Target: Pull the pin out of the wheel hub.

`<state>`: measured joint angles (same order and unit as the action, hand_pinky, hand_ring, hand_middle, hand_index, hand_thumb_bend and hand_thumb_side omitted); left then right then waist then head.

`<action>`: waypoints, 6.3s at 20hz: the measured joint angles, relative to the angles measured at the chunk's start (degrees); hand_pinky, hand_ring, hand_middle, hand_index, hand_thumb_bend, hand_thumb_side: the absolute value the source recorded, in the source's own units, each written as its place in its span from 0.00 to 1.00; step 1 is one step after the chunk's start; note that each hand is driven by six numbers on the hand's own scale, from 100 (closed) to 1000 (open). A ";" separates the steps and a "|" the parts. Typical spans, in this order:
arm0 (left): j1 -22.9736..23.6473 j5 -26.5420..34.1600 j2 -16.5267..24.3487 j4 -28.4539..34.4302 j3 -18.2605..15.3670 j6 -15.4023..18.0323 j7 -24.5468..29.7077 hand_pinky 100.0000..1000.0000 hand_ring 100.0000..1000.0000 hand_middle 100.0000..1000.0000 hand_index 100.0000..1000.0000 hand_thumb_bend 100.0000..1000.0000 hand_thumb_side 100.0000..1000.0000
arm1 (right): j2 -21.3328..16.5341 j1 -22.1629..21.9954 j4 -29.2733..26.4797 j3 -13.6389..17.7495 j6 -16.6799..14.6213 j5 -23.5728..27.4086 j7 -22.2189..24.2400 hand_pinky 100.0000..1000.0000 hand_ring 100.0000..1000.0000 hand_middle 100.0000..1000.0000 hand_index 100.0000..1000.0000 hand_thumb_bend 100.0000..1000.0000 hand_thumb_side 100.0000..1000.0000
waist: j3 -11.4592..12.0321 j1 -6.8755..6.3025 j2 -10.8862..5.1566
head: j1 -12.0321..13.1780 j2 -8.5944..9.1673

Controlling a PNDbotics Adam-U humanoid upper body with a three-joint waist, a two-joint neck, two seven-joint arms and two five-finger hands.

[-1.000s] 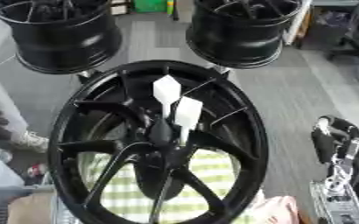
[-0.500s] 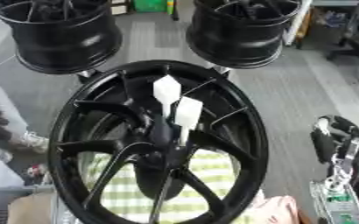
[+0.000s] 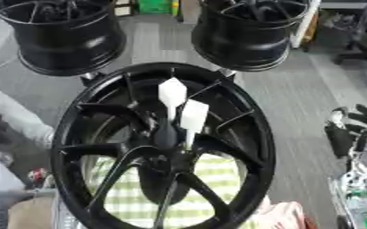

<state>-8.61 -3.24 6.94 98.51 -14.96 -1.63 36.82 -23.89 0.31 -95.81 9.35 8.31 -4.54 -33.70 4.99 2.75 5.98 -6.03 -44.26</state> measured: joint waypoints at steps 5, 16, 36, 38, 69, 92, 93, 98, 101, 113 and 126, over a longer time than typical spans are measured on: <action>0.03 0.00 0.03 0.00 0.29 -0.03 0.13 0.65 0.58 0.60 0.75 0.00 0.89 | -11.78 2.87 -5.57 -3.12 3.89 -2.04 10.58 0.61 0.62 0.72 0.86 0.00 0.26 | 0.14 0.18 -0.21 | 0.28 0.00; 0.28 0.00 0.15 -0.06 0.77 0.37 0.70 0.65 0.58 0.60 0.75 0.00 0.89 | -31.41 16.15 -17.17 -13.70 6.63 -1.74 40.76 0.70 0.72 0.83 0.94 0.00 0.37 | 0.45 0.58 -0.72 | 0.21 0.00; 0.49 -0.18 0.63 -0.46 1.75 0.93 1.81 0.65 0.58 0.60 0.75 0.00 0.89 | -28.38 35.50 -18.07 -31.67 6.15 -10.43 75.87 0.79 0.81 0.90 0.99 0.08 0.49 | 0.99 0.89 -1.39 | -0.82 0.00; 0.50 -0.18 0.63 -0.47 1.78 0.96 1.85 0.65 0.59 0.60 0.75 0.00 0.90 | -27.29 35.84 -17.74 -32.61 5.69 -12.05 77.68 0.80 0.82 0.91 0.99 0.09 0.49 | 1.00 0.88 -1.40 | -0.86 0.00; 0.80 -0.20 0.62 -0.76 2.08 0.70 2.57 0.65 0.59 0.60 0.75 0.00 0.90 | -18.69 38.34 -9.62 -37.55 -0.89 -24.38 83.94 0.81 0.84 0.91 1.00 0.12 0.48 | 1.38 0.93 -1.54 | -1.30 0.00; 0.89 -0.20 0.61 -0.75 2.10 0.68 2.58 0.65 0.59 0.61 0.75 0.00 0.90 | -17.86 37.42 -3.50 -37.65 -2.64 -29.13 84.59 0.82 0.85 0.90 0.96 0.16 0.51 | 1.50 0.99 -1.67 | -1.31 0.00; 0.89 -0.20 0.61 -0.75 2.10 0.68 2.58 0.65 0.59 0.61 0.75 0.00 0.90 | -17.70 37.42 -3.26 -37.66 -2.76 -29.17 84.53 0.82 0.85 0.90 0.96 0.16 0.51 | 1.50 0.99 -1.67 | -1.31 0.00; 0.89 -0.20 0.61 -0.75 2.11 0.68 2.58 0.65 0.60 0.61 0.75 0.00 0.90 | -17.65 37.40 -2.53 -37.80 -3.11 -29.55 84.21 0.82 0.85 0.89 0.95 0.16 0.51 | 1.51 0.97 -1.67 | -1.31 0.00; 0.89 -0.20 0.61 -0.75 2.14 0.68 2.58 0.65 0.60 0.61 0.75 0.00 0.90 | -17.60 37.38 -2.43 -37.86 -3.24 -29.59 84.07 0.81 0.85 0.88 0.94 0.15 0.50 | 1.51 0.96 -1.67 | -1.31 0.00; 0.89 -0.20 0.61 -0.75 2.37 0.68 2.58 0.64 0.60 0.61 0.75 0.00 0.90 | -16.62 36.97 -2.19 -38.35 -2.74 -29.05 83.53 0.79 0.81 0.78 0.89 0.12 0.48 | 1.51 0.95 -1.67 | -1.31 0.00; 0.89 -0.20 0.60 -0.75 2.37 0.68 2.58 0.64 0.60 0.61 0.75 0.00 0.90 | -15.65 35.65 -1.86 -38.94 -2.48 -28.26 81.32 0.75 0.73 0.57 0.72 0.04 0.41 | 1.64 0.97 -1.67 | -1.33 0.00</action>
<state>-7.71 -3.44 7.55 97.76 -12.58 -0.95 39.40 -39.54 35.96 -97.67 -29.59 5.83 -32.80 47.61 6.63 3.72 4.31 -7.36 -44.26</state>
